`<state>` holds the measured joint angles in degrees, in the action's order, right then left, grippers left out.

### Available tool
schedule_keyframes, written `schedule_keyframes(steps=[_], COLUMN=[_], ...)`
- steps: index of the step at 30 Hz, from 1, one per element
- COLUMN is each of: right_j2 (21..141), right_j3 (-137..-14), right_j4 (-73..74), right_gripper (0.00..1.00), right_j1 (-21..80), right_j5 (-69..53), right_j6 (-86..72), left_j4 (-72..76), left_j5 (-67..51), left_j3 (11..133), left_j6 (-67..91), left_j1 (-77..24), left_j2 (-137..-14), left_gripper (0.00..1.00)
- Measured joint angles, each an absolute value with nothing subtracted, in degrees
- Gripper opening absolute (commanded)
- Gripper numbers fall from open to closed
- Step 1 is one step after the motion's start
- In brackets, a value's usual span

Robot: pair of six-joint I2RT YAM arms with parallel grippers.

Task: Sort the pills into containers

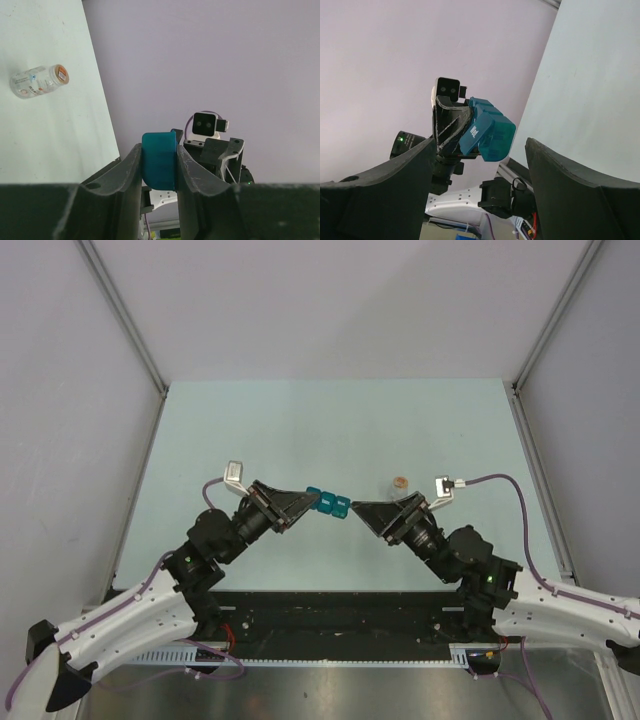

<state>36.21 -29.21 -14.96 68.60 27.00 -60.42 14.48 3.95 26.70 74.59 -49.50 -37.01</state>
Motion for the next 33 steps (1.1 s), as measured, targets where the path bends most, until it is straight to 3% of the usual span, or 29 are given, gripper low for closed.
schedule_keyframes(steps=[14, 33], right_j2=[42.17, 44.56], right_j3=[-28.91, -28.91], right_j4=[-21.93, -23.27], right_gripper=[0.81, 0.57], right_j1=[65.49, 64.99], right_j5=[19.73, 16.99], right_j6=[-65.67, -67.09], left_j4=[14.92, 15.88], left_j5=[4.01, 3.97], left_j3=[26.7, 26.7], left_j6=[76.12, 77.14], left_j1=[-49.5, -49.5], left_j2=[-37.6, -37.87], left_gripper=[0.01, 0.0])
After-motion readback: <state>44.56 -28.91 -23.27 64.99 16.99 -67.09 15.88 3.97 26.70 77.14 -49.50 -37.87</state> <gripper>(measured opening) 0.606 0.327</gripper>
